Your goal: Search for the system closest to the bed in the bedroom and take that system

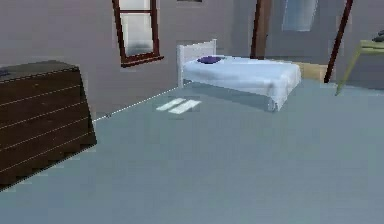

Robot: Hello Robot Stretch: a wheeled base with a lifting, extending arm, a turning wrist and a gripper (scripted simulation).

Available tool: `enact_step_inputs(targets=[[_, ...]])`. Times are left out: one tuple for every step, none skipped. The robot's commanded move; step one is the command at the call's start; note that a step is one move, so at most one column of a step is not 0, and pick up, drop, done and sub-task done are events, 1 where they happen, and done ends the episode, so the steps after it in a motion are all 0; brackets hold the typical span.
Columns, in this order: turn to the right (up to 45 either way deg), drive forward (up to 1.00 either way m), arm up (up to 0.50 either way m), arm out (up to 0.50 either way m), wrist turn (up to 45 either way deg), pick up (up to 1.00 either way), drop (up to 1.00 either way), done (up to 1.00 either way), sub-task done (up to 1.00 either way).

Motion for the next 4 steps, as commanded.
enact_step_inputs(targets=[[-45.0, 0.0, 0.0, 0.0, 0.0, 0.0, 0.0, 0.0, 0.0], [-6.0, 0.0, 0.0, 0.0, 0.0, 0.0, 0.0, 0.0, 0.0], [0.0, 1.0, 0.0, 0.0, 0.0, 0.0, 0.0, 0.0, 0.0], [-3.0, 0.0, 0.0, 0.0, 0.0, 0.0, 0.0, 0.0, 0.0]])
